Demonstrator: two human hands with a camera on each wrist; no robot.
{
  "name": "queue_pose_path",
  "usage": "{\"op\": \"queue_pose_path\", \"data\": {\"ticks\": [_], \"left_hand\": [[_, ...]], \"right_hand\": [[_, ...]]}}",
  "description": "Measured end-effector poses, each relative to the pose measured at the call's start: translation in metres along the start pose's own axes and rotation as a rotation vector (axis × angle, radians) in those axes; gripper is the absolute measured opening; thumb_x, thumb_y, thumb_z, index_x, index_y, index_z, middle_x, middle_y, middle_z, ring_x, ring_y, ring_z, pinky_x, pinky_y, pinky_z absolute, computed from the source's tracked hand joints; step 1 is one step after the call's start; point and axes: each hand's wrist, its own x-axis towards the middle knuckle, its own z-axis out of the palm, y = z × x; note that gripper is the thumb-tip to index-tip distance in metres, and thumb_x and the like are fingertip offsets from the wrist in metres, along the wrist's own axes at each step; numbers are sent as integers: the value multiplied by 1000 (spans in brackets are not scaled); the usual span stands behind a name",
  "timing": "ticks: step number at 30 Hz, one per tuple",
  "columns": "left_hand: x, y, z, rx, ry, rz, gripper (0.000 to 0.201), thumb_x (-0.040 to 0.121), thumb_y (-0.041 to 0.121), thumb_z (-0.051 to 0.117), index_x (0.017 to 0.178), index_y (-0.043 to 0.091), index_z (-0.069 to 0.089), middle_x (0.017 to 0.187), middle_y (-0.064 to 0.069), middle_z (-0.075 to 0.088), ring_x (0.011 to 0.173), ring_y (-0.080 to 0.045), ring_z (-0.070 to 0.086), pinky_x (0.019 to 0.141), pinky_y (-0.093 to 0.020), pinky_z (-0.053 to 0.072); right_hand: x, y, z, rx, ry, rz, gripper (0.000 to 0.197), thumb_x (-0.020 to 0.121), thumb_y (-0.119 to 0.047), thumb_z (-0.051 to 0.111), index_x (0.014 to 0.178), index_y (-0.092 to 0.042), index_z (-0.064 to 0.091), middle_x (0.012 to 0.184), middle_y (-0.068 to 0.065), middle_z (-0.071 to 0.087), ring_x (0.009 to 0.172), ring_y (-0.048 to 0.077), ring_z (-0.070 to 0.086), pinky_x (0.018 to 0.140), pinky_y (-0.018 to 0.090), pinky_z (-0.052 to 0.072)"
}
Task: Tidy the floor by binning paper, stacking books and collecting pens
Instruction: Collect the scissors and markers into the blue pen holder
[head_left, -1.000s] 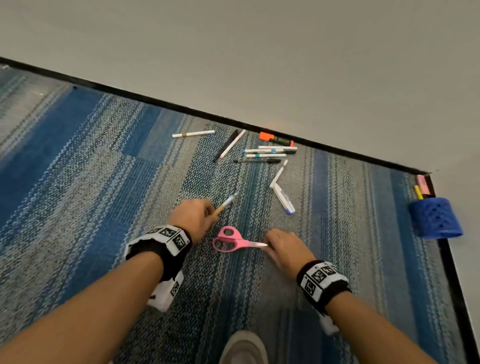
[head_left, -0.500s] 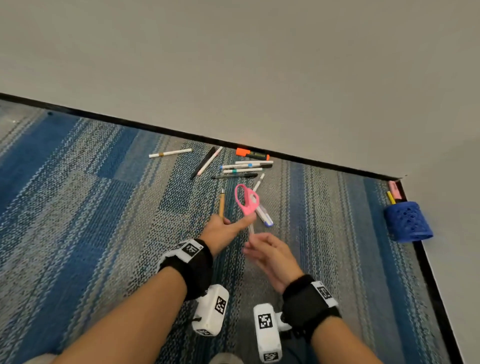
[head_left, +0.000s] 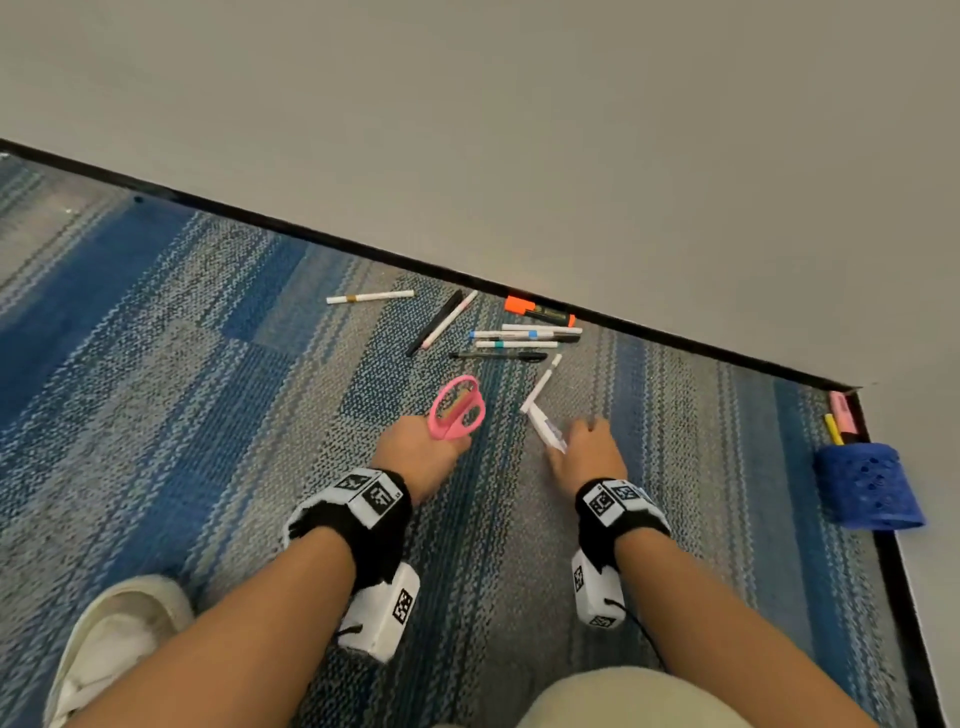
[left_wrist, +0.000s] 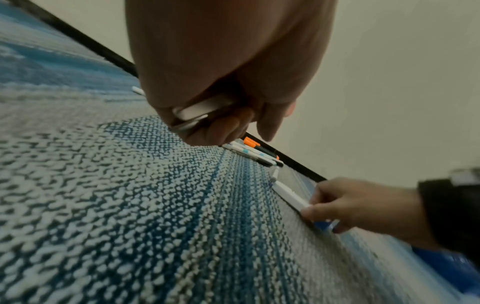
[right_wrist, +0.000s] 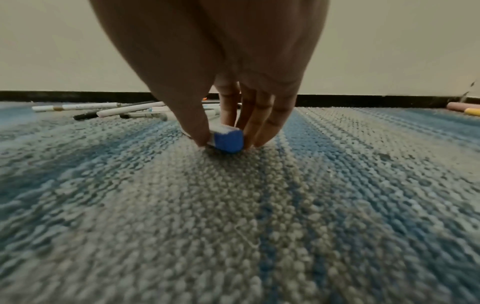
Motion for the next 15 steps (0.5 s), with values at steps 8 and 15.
{"op": "queue_pose_path", "data": {"ticks": [8,15], "left_hand": [[32,43,39,380,-159,121,37,84,42,68,104,11,71,102,-13,71,93,-31,67,79,-35,55],[66,80,70,517,-104,200,25,95,25,55,108,5,62,113,-16,65,102,-35,64,73,-37,47]], "right_hand": [[-22,51,-13,274,-145,-83,26,93,-26,58,114,-10,61,95,3,62,91,19,59,74,23,40],[-29,126,-67,520,45,139,19,80,-29,74,82,-10,73,75,2,71,74,22,66,85,49,54]]}}
